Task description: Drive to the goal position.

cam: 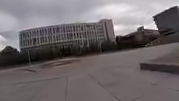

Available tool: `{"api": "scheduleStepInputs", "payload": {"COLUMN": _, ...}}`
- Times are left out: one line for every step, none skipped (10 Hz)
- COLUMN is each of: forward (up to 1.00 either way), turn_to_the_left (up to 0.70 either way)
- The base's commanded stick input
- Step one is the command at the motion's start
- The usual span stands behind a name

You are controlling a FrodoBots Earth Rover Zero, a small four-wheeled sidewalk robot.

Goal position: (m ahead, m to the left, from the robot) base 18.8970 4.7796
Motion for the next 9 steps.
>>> {"api": "scheduleStepInputs", "payload": {"forward": 1.0, "turn_to_the_left": 0.0}}
{"api": "scheduleStepInputs", "payload": {"forward": 1.0, "turn_to_the_left": 0.0}}
{"api": "scheduleStepInputs", "payload": {"forward": 1.0, "turn_to_the_left": 0.0}}
{"api": "scheduleStepInputs", "payload": {"forward": 1.0, "turn_to_the_left": 0.0}}
{"api": "scheduleStepInputs", "payload": {"forward": 1.0, "turn_to_the_left": 0.0}}
{"api": "scheduleStepInputs", "payload": {"forward": 1.0, "turn_to_the_left": 0.0}}
{"api": "scheduleStepInputs", "payload": {"forward": 1.0, "turn_to_the_left": 0.0}}
{"api": "scheduleStepInputs", "payload": {"forward": 1.0, "turn_to_the_left": 0.0}}
{"api": "scheduleStepInputs", "payload": {"forward": 1.0, "turn_to_the_left": -0.15}}
